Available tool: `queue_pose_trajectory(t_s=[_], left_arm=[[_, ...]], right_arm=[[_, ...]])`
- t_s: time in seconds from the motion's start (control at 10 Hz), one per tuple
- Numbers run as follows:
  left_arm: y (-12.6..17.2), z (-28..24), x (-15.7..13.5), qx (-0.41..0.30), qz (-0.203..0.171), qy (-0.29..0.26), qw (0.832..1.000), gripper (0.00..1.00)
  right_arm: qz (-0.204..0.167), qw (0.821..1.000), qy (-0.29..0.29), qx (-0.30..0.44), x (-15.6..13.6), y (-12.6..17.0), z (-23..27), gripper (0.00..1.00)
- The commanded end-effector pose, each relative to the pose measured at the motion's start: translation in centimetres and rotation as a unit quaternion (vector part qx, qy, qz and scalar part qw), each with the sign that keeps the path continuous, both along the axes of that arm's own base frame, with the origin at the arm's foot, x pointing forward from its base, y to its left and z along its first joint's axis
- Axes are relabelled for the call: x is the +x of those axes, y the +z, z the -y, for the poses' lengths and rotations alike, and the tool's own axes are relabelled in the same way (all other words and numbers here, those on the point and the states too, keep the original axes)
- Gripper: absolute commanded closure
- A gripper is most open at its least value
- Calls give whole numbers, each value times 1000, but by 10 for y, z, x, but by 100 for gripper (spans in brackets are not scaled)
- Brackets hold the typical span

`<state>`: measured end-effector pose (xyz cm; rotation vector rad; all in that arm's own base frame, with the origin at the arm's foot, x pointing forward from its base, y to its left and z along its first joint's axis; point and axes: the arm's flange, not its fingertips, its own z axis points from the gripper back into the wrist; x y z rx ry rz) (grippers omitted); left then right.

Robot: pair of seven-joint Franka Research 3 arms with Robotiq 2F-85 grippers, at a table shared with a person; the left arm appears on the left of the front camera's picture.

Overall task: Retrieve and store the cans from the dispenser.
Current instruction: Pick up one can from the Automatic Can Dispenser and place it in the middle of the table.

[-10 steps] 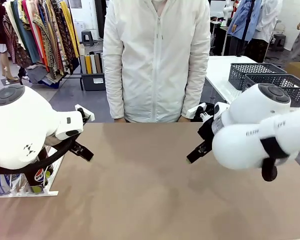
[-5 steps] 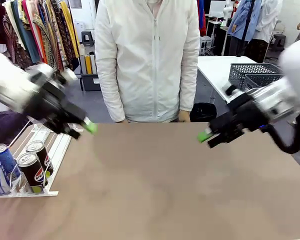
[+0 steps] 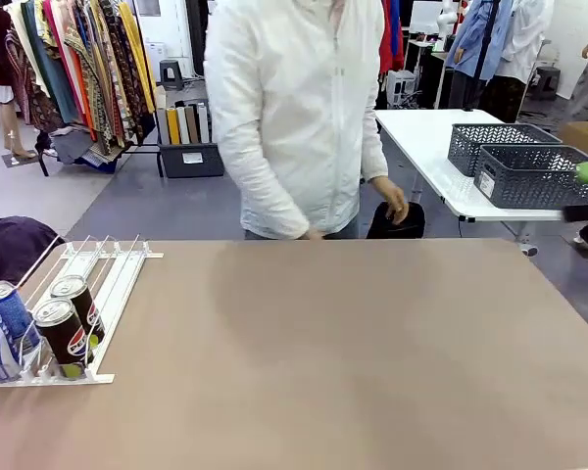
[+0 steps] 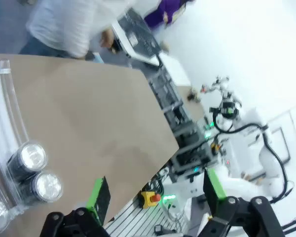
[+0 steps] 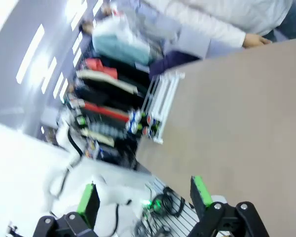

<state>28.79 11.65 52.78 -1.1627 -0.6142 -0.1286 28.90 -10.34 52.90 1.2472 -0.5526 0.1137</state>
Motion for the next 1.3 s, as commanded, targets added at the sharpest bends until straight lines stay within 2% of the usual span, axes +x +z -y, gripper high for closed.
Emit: queue_pose_trajectory(t_s=[0.0, 0.3, 0.4, 0.5, 1.2], left_arm=[[-39, -59, -4, -74, -6, 37, 997, 0], [-79, -126, -27, -134, -21, 111, 985, 0], [-84, -126, -26, -118, -20, 144, 982, 0], [-80, -120, -44, -119, -28, 108, 987, 0], [-80, -120, -44, -119, -28, 108, 987, 0]], right_arm=[[-2, 995, -55, 81, 0, -19, 46, 0], [-12, 981, -140, 132, -10, -47, 88, 0], [-25, 984, -160, 79, -5, -53, 76, 0], [-31, 984, -132, 120, -19, -45, 94, 0], [-31, 984, -132, 120, -19, -45, 94, 0]])
